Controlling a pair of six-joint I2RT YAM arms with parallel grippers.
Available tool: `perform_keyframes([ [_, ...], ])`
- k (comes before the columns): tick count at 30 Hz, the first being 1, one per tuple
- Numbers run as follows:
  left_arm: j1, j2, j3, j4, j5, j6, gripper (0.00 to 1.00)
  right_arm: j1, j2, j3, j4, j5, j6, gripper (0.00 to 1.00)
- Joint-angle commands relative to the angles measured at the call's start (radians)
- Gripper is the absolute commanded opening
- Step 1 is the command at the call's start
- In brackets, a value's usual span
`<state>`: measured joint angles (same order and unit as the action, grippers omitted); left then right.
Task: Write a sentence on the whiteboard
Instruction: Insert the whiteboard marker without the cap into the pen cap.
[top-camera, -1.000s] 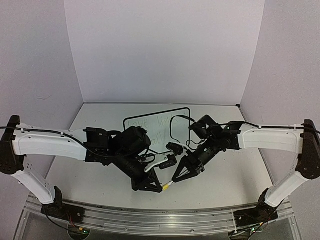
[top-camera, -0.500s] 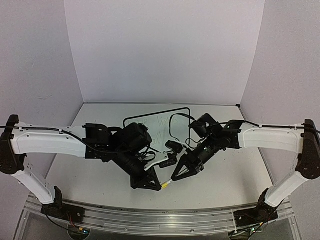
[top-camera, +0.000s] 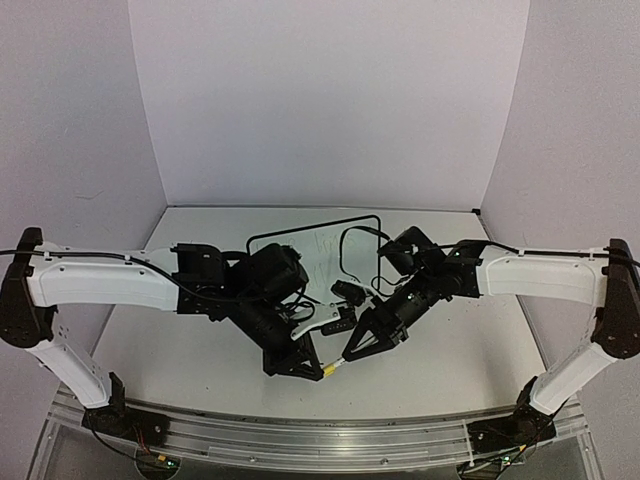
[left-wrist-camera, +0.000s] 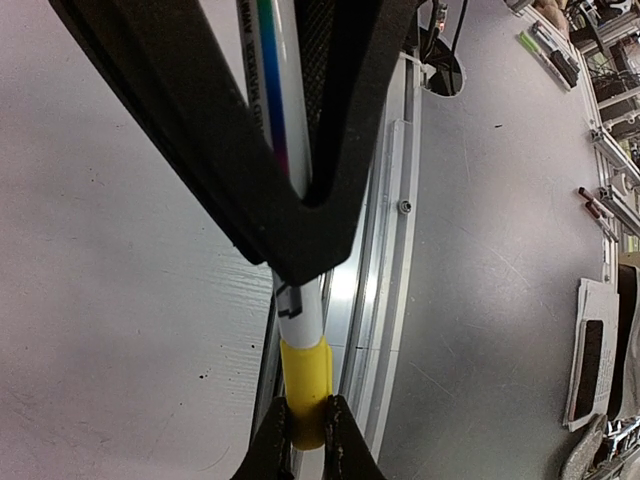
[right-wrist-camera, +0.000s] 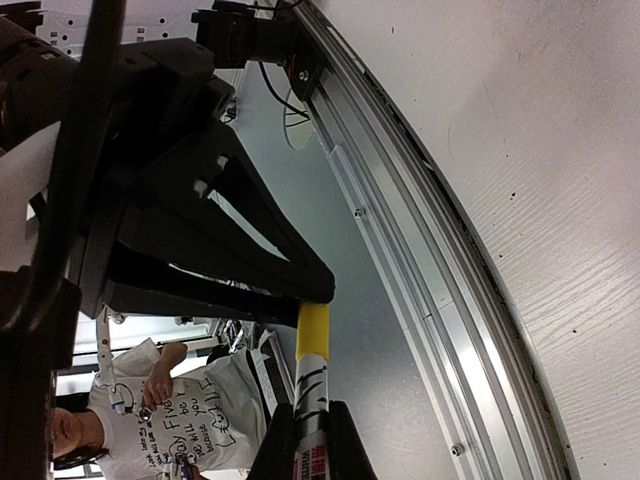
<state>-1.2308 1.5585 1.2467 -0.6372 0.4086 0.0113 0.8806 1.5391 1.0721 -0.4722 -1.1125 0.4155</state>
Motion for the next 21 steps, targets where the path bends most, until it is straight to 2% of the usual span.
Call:
perform_keyframes([
  [1, 0.024, -0.010, 0.153, 0.435, -0.027, 0.053, 0.00, 0.066, 0.009, 0.001, 0.091, -0.051, 0.011, 0.00],
  [15, 0.053, 0.007, 0.203, 0.467, 0.001, 0.070, 0.00, 0.080, 0.015, -0.004, 0.103, -0.043, 0.019, 0.00],
  [21, 0.066, -0.015, 0.159, 0.441, -0.018, 0.052, 0.00, 0.080, -0.018, 0.001, 0.100, 0.082, 0.017, 0.00],
])
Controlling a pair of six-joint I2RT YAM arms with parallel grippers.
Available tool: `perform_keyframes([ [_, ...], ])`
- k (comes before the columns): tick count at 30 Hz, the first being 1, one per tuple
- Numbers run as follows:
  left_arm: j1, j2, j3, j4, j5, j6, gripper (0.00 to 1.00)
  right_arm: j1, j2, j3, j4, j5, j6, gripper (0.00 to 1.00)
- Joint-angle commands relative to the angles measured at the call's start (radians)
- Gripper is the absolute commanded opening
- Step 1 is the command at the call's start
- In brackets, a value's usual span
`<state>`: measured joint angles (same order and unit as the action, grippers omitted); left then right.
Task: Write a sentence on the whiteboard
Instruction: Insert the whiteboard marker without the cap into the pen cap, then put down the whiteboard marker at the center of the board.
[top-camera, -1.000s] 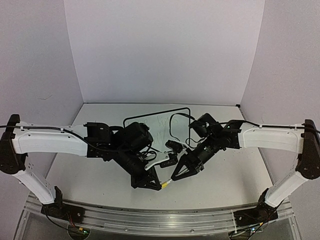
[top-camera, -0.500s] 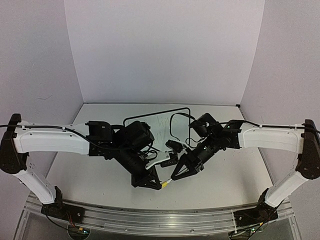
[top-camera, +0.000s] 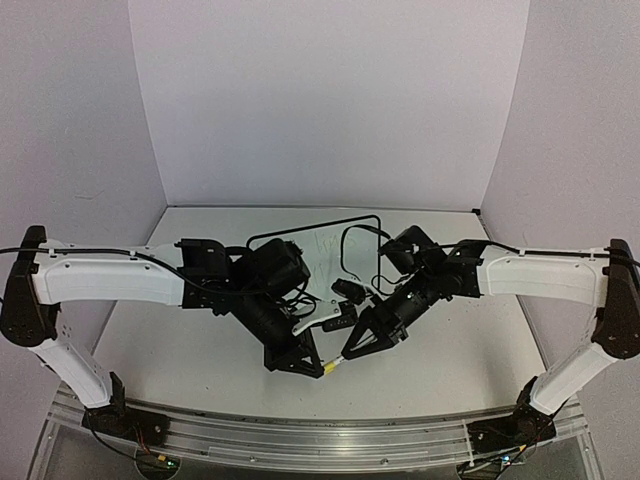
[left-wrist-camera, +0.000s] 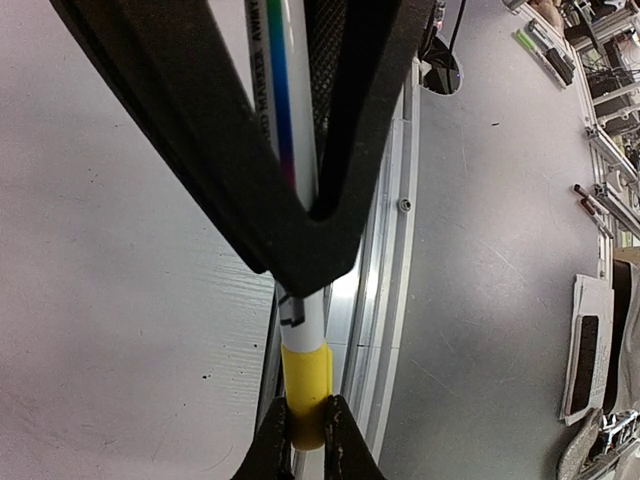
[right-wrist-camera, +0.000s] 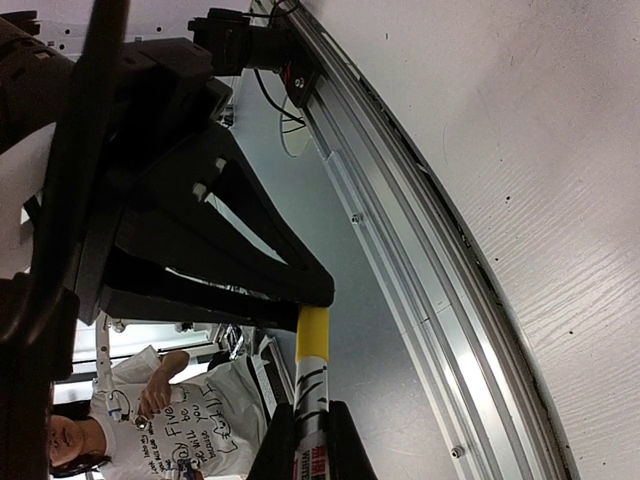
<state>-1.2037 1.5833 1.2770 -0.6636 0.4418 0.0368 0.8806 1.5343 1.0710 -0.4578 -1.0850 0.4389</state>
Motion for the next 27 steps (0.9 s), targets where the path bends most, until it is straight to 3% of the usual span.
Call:
perform_keyframes([
  [1, 0.043, -0.057, 0.110, 0.454, -0.073, 0.019, 0.03, 0.075, -0.025, 0.004, 0.081, 0.082, -0.004, 0.00],
  [3, 0.059, -0.099, 0.055, 0.417, -0.132, 0.002, 0.11, 0.050, -0.053, 0.009, 0.058, 0.149, -0.006, 0.00],
  [7, 0.111, -0.241, -0.082, 0.361, -0.269, -0.079, 0.38, -0.091, -0.143, -0.003, 0.000, 0.230, -0.018, 0.00],
  [12, 0.155, -0.382, -0.200, 0.246, -0.530, -0.160, 0.60, -0.198, -0.194, 0.009, -0.088, 0.373, -0.066, 0.00],
  [18, 0.261, -0.483, -0.265, 0.158, -0.719, -0.309, 0.70, -0.195, -0.132, -0.014, -0.072, 0.470, -0.056, 0.00],
  [22, 0.349, -0.557, -0.334, 0.146, -0.827, -0.395, 0.81, -0.178, -0.141, -0.079, 0.078, 0.505, 0.011, 0.00],
  [27, 0.559, -0.583, -0.419, 0.162, -0.724, -0.456, 0.84, -0.152, -0.049, -0.118, 0.231, 0.528, 0.066, 0.01],
])
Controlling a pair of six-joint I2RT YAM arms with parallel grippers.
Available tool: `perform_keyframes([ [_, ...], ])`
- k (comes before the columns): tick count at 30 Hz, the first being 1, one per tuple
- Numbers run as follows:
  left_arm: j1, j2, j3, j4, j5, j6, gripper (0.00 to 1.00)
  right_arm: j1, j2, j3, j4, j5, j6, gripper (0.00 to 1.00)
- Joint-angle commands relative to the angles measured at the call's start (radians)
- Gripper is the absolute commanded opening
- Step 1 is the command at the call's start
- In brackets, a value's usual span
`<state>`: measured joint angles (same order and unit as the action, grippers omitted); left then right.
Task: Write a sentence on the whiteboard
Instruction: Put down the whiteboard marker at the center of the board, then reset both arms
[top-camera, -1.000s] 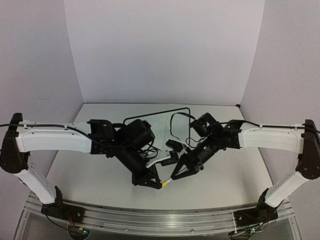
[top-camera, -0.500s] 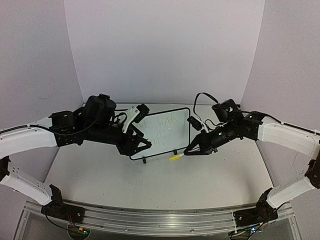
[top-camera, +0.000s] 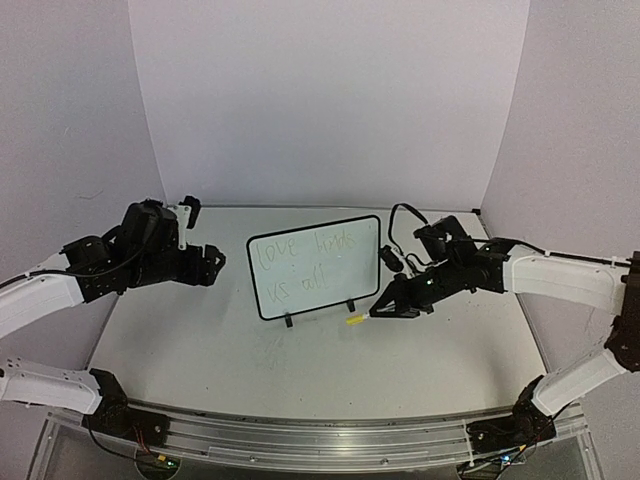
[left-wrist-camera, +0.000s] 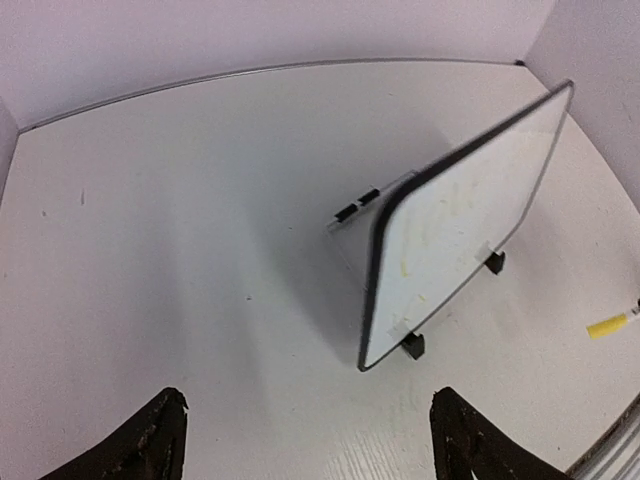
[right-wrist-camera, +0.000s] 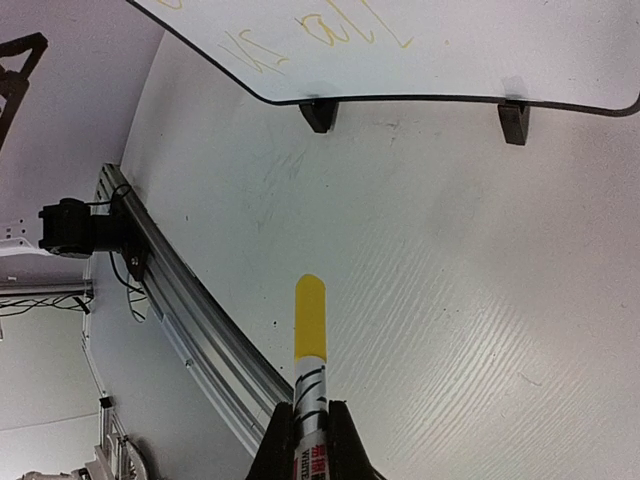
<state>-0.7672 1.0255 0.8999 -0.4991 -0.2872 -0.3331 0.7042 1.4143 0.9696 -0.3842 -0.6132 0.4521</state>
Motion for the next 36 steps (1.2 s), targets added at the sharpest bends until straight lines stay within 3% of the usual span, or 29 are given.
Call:
perform_keyframes([
  [1, 0.154, -0.016, -0.048, -0.004, 0.021, -0.089, 0.84, 0.034, 0.089, -0.016, 0.181, 0.066, 0.057, 0.01],
  [5, 0.223, 0.023, -0.044, -0.014, 0.066, -0.084, 0.85, 0.064, 0.164, -0.001, 0.253, 0.083, 0.067, 0.06],
  [8, 0.256, 0.045, -0.046, 0.004, 0.089, -0.075, 0.85, 0.071, 0.206, 0.016, 0.257, 0.105, 0.061, 0.16],
  [13, 0.300, 0.060, -0.053, 0.027, 0.108, -0.062, 0.86, 0.070, 0.213, 0.018, 0.232, 0.182, 0.034, 0.53],
  [20, 0.364, 0.073, -0.064, 0.059, 0.148, -0.041, 0.88, 0.051, 0.187, 0.030, 0.139, 0.318, -0.024, 0.95],
  [31, 0.586, 0.114, -0.132, 0.238, 0.196, 0.023, 0.91, -0.198, 0.040, -0.044, 0.104, 0.495, -0.112, 0.98],
  [36, 0.675, 0.140, -0.158, 0.349, 0.167, 0.045, 0.96, -0.345, -0.086, -0.129, 0.203, 0.595, -0.147, 0.98],
])
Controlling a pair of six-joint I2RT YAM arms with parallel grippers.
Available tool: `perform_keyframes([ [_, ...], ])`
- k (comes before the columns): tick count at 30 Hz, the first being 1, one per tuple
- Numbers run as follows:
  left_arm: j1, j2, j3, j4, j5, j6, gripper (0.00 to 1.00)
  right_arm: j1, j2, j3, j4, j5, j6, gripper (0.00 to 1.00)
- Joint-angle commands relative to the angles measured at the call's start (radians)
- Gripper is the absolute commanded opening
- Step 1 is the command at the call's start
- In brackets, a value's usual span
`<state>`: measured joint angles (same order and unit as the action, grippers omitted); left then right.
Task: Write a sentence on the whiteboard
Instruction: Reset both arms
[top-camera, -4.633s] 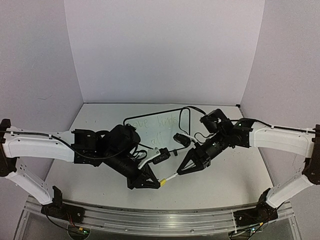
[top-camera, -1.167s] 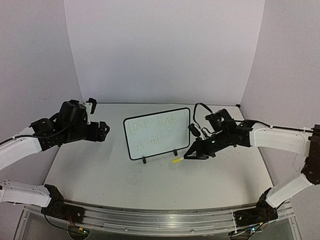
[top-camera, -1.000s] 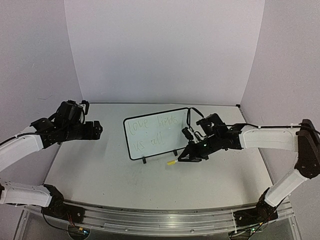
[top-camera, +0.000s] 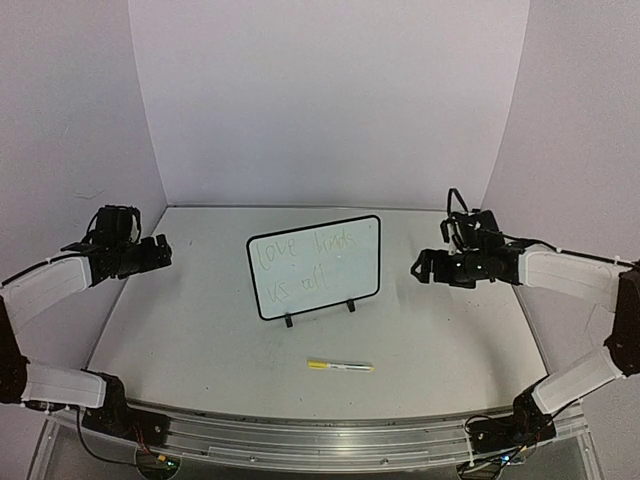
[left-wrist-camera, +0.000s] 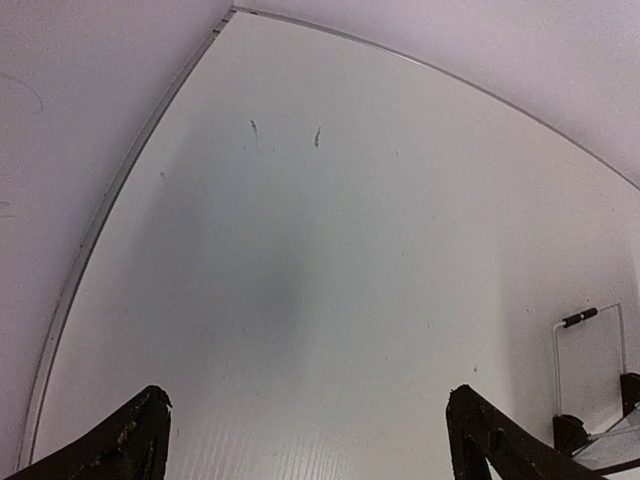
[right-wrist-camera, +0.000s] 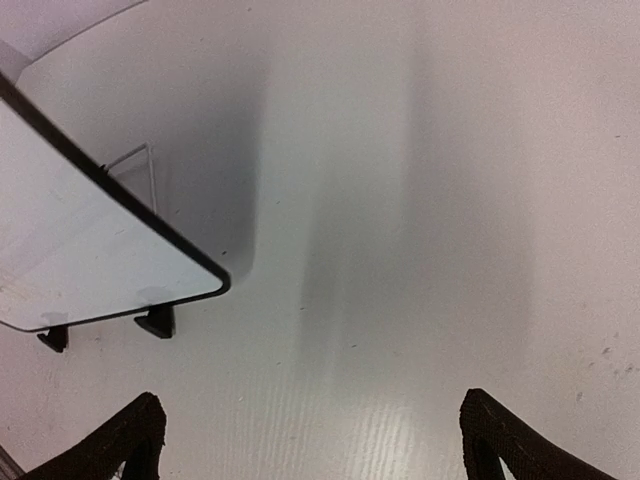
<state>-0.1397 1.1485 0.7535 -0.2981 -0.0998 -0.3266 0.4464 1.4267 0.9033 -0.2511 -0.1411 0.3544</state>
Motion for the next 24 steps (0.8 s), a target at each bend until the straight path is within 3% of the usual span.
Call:
perform_keyframes([
  [1, 0.050, 0.018, -0.018, 0.169, -0.039, 0.053, 0.97, -0.110, -0.122, -0.088, 0.096, 0.155, -0.052, 0.98],
  [6, 0.049, -0.042, -0.111, 0.340, -0.166, 0.099, 0.99, -0.159, -0.259, -0.228, 0.288, 0.330, -0.113, 0.98],
  [11, 0.050, -0.163, -0.282, 0.565, -0.206, 0.154, 0.99, -0.164, -0.355, -0.405, 0.523, 0.479, -0.198, 0.98],
  [15, 0.050, -0.188, -0.350, 0.585, -0.256, 0.130, 0.99, -0.165, -0.367, -0.491, 0.638, 0.552, -0.234, 0.98],
  [24, 0.049, -0.234, -0.490, 0.662, -0.303, 0.101, 1.00, -0.166, -0.371, -0.574, 0.705, 0.643, -0.275, 0.98],
])
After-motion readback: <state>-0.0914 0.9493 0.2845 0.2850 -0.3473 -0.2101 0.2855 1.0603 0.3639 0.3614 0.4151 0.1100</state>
